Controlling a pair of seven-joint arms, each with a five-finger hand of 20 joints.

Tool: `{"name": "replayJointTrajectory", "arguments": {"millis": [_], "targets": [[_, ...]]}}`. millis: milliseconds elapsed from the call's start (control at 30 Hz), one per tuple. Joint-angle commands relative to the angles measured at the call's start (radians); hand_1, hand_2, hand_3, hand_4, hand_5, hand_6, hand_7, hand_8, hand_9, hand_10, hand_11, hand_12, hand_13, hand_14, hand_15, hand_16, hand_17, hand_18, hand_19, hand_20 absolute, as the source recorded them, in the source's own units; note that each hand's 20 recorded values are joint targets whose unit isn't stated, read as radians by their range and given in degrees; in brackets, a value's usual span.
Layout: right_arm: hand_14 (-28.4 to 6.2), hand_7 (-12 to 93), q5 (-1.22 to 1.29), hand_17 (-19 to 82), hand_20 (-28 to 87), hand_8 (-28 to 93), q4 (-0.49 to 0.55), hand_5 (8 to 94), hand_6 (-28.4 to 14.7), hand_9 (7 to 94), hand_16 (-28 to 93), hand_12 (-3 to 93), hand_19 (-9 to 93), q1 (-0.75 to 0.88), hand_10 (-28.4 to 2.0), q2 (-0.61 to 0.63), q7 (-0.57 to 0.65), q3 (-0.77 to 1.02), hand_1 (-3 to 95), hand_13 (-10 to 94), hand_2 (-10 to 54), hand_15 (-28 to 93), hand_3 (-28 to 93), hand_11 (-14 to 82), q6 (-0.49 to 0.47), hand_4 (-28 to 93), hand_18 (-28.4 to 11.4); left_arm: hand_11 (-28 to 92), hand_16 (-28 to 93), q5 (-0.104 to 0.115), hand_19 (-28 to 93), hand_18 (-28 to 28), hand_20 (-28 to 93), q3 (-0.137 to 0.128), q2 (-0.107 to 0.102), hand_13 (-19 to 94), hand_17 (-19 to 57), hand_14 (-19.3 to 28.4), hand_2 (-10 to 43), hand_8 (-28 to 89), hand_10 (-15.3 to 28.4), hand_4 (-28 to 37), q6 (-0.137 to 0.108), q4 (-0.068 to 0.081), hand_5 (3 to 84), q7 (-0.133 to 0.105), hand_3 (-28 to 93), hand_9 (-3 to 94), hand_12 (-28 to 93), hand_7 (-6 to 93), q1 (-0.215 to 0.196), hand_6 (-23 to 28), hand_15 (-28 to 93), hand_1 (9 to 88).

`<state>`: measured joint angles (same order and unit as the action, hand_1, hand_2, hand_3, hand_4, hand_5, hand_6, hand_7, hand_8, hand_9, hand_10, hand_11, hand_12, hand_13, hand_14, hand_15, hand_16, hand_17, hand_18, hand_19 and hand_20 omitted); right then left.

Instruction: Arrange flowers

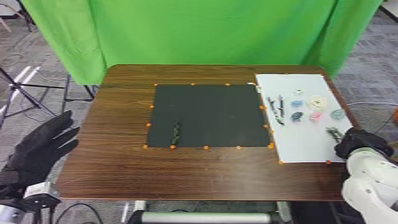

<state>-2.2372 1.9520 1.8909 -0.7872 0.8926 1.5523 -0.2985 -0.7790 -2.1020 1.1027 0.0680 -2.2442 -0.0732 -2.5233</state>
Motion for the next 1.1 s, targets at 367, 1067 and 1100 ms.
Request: {"name": "replayJointTrajectory", "arguments": {"millis": [367,1067,1100], "targets": [[-11.7,54,-0.05,25,59,16,0.083,72.3,-0.2,79.0,38,50.7,85,0.047,-10.4,-0.005,-0.051,0.03,41.1,68,-9.5,86,85,62.5,0.274,-19,-23.4,13,7,-0.001,34,16.9,11,-0.003,0.006,14,-10.2,11.7,-7.9,-10,9.0,-26.3,-0.003,-0.004,25.6,0.002,70,19.4,20,18.5,-0.012,1.5,19,24.1],[-11.1,55,-0.059,28,59,18,0.047,74.6,0.4,81.3,39,49.5,88,-0.421,-9.5,-0.232,-0.198,-0.493,39.3,71,-9.5,87,86,65.2,0.239,-14,-24.3,13,7,-0.004,34,16.9,11,0.009,-0.001,15,-10.2,11.7,-7.9,-10,9.1,-26.3,0.006,0.002,25.7,0.023,70,19.5,19,18.4,0.014,1.5,19,24.1],[-11.0,55,-0.06,28,59,18,0.035,74.8,0.5,81.7,39,49.5,88,-0.433,-9.3,-0.25,-0.201,-0.513,39.2,72,-9.5,87,86,65.3,0.231,-14,-24.3,13,7,-0.004,34,16.9,11,0.009,-0.002,14,-10.2,11.7,-7.9,-10,9.0,-26.3,0.004,0.001,25.7,0.023,70,19.4,19,18.3,0.013,1.5,19,24.1]]}}
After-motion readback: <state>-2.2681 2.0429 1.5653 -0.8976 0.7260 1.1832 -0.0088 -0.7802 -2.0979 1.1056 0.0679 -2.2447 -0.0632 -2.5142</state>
